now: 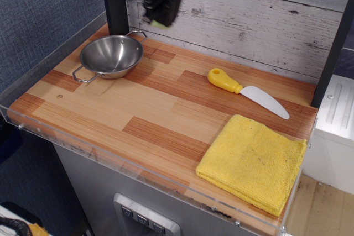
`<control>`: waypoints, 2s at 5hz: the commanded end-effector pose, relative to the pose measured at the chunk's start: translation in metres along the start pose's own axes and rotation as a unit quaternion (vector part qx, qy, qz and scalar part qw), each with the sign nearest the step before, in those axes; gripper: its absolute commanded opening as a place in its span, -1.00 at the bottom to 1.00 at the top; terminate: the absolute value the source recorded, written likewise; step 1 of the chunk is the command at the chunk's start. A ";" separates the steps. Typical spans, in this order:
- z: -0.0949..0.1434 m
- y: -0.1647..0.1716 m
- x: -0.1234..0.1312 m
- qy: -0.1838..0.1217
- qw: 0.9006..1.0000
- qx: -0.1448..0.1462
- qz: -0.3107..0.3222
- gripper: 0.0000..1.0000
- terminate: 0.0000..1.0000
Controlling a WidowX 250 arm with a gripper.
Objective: Put the broccoli on the yellow cloth.
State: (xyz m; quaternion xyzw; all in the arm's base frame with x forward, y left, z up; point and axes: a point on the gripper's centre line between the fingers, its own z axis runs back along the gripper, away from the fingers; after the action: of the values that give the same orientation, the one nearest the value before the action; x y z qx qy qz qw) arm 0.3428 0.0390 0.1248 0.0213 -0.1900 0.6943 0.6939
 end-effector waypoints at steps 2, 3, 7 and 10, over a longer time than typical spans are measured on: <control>0.029 0.037 -0.091 0.059 0.993 -0.036 -0.097 -1.00 -1.00; 0.029 0.052 -0.111 0.069 0.989 -0.033 -0.129 -1.00 -1.00; -0.007 0.099 -0.154 0.085 0.974 0.017 -0.210 -1.00 -1.00; -0.007 0.095 -0.143 0.061 0.982 0.046 -0.170 1.00 -1.00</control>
State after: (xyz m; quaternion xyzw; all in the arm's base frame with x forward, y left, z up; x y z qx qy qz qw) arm 0.2653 -0.0982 0.0396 0.0585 -0.0996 0.5713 0.8126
